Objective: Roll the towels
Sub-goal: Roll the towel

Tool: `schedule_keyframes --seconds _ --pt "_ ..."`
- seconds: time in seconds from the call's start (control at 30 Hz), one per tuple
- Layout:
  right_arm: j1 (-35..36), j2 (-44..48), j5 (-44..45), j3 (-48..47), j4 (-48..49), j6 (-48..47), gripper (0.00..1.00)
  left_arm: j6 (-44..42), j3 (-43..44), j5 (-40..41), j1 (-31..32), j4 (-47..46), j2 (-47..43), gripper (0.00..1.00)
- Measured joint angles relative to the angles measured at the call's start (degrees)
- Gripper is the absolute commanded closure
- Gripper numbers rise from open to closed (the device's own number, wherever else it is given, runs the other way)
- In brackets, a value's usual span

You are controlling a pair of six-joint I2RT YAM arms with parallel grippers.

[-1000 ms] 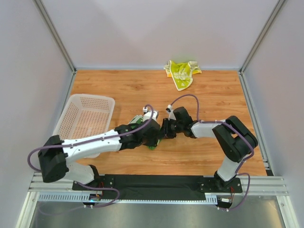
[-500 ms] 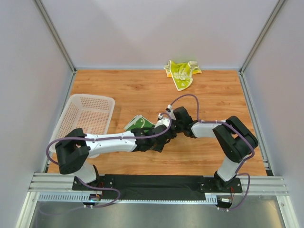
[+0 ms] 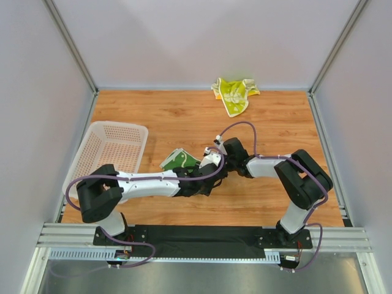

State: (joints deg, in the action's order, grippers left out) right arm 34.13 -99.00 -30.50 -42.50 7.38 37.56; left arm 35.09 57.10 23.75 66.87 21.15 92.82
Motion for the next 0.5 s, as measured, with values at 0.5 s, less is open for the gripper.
schedule_keyframes --seconds 0.5 --pt "0.3 -0.4 -0.2 -0.3 0.0 0.0 0.79 0.8 -5.0 2.3 -0.6 -4.2 2.3 0.45"
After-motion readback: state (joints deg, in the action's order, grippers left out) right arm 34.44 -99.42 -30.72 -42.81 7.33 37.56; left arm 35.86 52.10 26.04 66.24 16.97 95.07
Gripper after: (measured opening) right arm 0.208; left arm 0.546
